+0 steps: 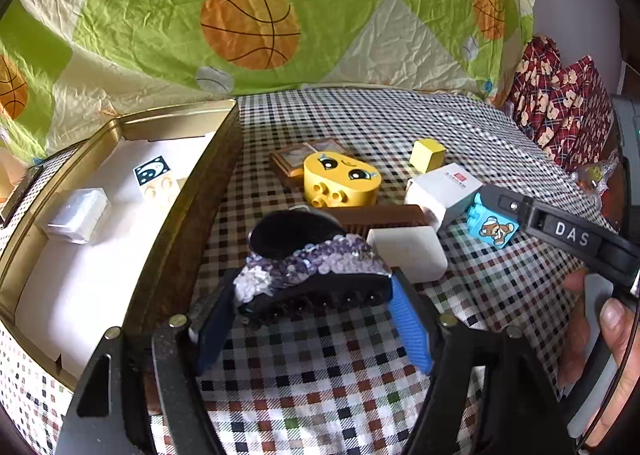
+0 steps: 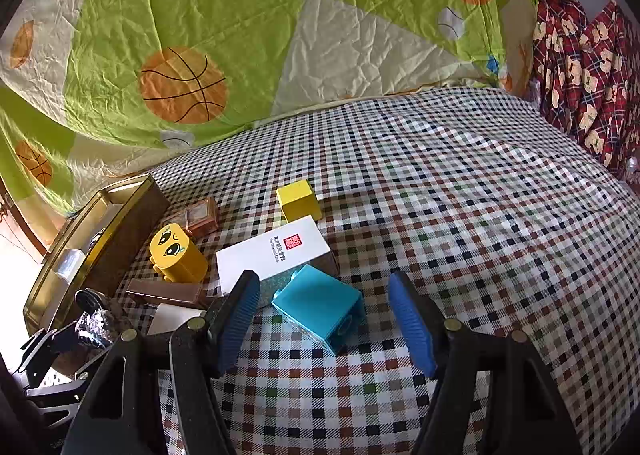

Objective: Organize rigid objects
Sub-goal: 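Grasp the black sequined hair clip with the left tool while the right grasps the blue bear cube, then lift the hair clip and the blue cube and carry them toward the tin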

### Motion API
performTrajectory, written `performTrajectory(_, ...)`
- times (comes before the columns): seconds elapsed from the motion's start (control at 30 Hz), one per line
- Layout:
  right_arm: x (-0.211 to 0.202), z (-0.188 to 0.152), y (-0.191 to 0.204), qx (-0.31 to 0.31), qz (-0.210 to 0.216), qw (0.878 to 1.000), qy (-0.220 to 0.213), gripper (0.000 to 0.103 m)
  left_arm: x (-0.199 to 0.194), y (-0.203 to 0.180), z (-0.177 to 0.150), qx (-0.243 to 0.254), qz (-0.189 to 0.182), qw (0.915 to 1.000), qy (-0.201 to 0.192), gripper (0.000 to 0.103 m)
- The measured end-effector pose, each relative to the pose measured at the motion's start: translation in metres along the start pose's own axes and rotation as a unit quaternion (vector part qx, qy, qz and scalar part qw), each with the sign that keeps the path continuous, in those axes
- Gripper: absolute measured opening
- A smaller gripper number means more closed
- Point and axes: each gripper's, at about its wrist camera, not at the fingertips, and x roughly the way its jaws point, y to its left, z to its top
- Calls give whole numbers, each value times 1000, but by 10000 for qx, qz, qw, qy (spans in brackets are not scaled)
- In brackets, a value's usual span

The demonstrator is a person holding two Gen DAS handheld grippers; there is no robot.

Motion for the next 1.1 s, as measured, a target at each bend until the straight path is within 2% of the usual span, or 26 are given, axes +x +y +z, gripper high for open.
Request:
performTrajectory(0.27, 21, -1, 0, -13, 70, 9986, 533, 69, -13, 9, 0, -266, -67, 9988, -400, 73)
performTrajectory(0.33, 20, -1, 2, -64, 42, 9986, 515, 55, -15, 10, 0, -298, -93, 9985, -458, 73)
performTrajectory(0.47, 21, -1, 8, -178, 48, 9985, 516, 55, -21, 15, -1, -414, -78, 9972, -617, 73)
performTrajectory(0.77, 0, -3, 14, -359, 130, 9993, -19, 55, -30, 24, -3, -659, 3, 9937, -910, 73)
performTrajectory(1.1, -15, -4, 23, -588, 268, 9972, -389, 55, -33, 19, -4, -538, 219, 9930, -1029, 73)
